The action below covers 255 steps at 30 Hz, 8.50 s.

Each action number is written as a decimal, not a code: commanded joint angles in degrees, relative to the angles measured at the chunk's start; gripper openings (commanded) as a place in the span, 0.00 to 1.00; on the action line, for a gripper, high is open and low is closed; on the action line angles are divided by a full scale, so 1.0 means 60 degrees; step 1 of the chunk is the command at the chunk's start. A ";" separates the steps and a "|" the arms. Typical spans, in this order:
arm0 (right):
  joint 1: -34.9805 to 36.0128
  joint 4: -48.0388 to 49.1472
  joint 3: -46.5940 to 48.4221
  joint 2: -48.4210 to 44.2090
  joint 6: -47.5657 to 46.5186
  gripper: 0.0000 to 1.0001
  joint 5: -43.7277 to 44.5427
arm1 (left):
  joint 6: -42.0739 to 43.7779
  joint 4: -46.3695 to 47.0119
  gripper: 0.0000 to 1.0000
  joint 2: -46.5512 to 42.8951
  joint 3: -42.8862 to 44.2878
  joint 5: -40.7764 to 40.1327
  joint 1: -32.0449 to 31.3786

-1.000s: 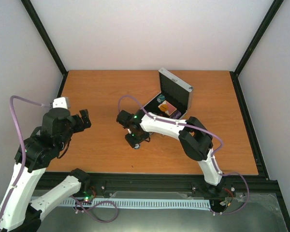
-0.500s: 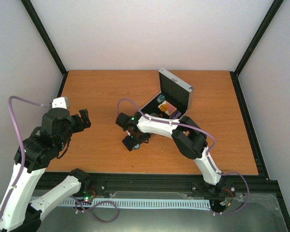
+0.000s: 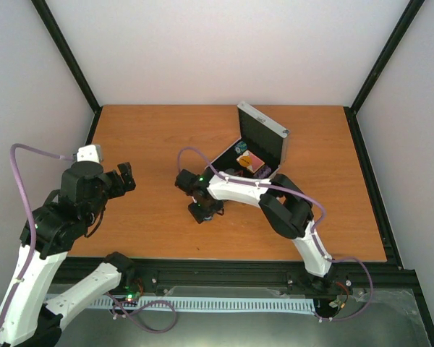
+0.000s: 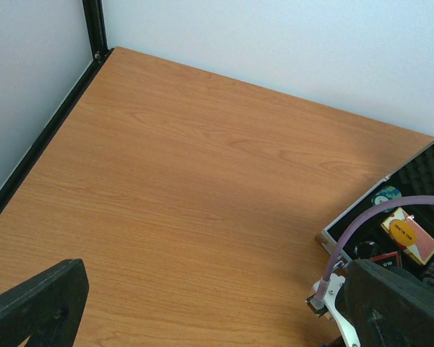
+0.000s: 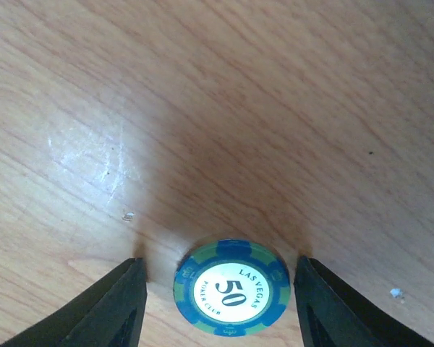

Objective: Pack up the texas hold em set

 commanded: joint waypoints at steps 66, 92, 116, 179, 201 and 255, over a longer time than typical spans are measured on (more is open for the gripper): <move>0.0808 -0.1501 0.4319 0.2238 0.0093 0.76 -0.1043 | 0.0608 0.0162 1.00 0.0882 0.1650 -0.0320 0.0036; 0.1202 -0.1917 0.3770 0.2760 0.0356 0.48 -0.0422 | 0.0495 -0.0240 1.00 0.0527 0.1589 -0.0181 0.0045; -0.0012 -0.1482 0.0701 -0.0494 0.1469 0.99 0.1820 | 0.1288 -0.0549 1.00 0.0797 0.1349 0.1602 0.0036; -0.3873 -0.1320 -0.1339 -0.4049 -0.0512 1.00 0.2004 | -0.0185 0.4381 0.79 0.7810 -0.4555 0.3622 -0.2292; -0.3880 -0.1282 -0.1258 -0.3697 -0.0444 1.00 0.1569 | -0.0529 0.3945 0.71 0.6470 -0.5649 0.3733 -0.2322; -0.3892 -0.1010 -0.1717 -0.3862 -0.0580 1.00 0.1484 | -0.0416 0.3885 0.31 0.8104 -0.4801 0.3511 -0.2600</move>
